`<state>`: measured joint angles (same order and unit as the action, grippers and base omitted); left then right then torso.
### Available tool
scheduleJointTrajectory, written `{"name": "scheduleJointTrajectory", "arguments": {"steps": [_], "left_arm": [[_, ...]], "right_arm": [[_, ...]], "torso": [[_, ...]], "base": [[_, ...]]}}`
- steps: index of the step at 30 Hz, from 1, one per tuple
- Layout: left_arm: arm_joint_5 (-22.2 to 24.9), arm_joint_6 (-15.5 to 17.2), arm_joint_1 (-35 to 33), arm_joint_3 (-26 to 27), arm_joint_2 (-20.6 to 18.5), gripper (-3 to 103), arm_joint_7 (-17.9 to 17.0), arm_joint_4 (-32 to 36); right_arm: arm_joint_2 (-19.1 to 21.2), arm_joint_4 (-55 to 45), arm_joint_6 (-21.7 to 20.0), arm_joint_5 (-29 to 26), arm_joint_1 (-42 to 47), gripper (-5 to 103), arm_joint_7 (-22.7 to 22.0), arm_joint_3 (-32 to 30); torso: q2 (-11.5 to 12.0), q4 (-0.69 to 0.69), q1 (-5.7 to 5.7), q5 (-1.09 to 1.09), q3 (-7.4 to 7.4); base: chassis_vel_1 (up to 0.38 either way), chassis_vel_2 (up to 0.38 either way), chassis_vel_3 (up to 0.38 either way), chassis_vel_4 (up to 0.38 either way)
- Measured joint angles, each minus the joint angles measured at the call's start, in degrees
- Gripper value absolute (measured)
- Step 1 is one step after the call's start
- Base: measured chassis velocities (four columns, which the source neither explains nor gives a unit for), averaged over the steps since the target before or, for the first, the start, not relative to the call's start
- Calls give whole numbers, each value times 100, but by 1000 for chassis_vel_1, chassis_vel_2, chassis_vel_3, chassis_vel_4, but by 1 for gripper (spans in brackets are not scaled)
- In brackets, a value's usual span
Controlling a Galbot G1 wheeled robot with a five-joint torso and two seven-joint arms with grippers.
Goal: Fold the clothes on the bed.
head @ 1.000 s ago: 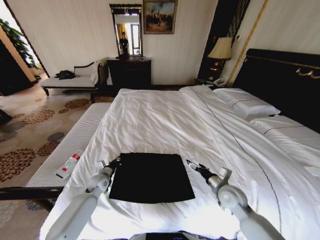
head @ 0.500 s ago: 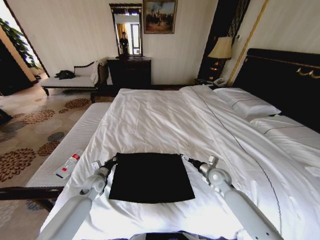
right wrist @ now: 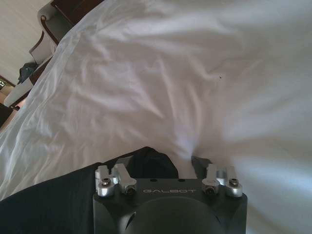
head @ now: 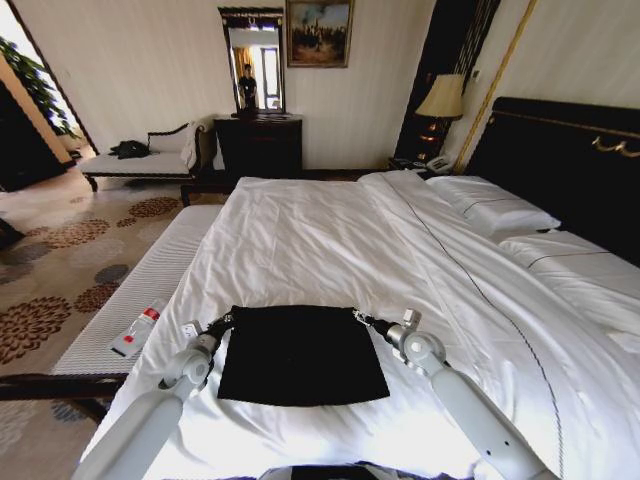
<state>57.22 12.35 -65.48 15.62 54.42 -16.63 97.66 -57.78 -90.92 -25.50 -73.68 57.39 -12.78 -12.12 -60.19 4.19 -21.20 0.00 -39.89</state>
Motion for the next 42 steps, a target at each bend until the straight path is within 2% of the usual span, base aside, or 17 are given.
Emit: {"name": "scheduleJointTrajectory", "arguments": {"steps": [2, 5, 10, 15, 17, 19, 33, 42], "left_arm": [[-12, 2, 8, -3, 10, 1, -4, -15], [-37, 7, 7, -6, 44, 1, -17, -50], [-53, 11, -9, -13, 61, 1, -20, -50], [-62, 14, -23, -20, 69, 1, -38, -28], [-65, 14, -29, -20, 69, 1, -40, -24], [-76, 17, -41, -20, 67, 1, -48, -13], [-98, 21, -78, 18, -4, 1, -100, 261], [109, -13, -88, 417, -499, 1, -199, 1402]], "right_arm": [[4, 10, 12, 1, 0, 65, 17, 7], [10, 1, 39, 0, 2, 48, 47, 17], [11, -67, 56, -16, 10, 38, 51, 21], [-13, -148, 74, -34, 17, 11, 51, 27], [-21, -161, 80, -34, 22, 11, 50, 25], [-38, -202, 103, -35, 46, 2, 46, 13], [10, -735, 247, 50, 332, 0, -41, -273], [250, -2020, 459, 97, 706, 0, -426, -857]], "torso": [[0, 0, 0, 0, 0], [0, 0, 0, 1, 0], [0, 0, 0, 0, 0], [0, 0, 0, 0, 0], [0, 0, 0, 0, 0], [0, 0, 0, 0, 0], [0, 0, 0, -1, 0], [0, 0, 0, 0, 0]], "base": [[0, 0, 0, 0], [0, 0, 0, 0], [0, 0, 0, 0], [0, 0, 0, 0], [0, 0, 0, 0], [0, 0, 0, 0], [0, 0, 0, 0], [0, 0, 0, 0]]}}
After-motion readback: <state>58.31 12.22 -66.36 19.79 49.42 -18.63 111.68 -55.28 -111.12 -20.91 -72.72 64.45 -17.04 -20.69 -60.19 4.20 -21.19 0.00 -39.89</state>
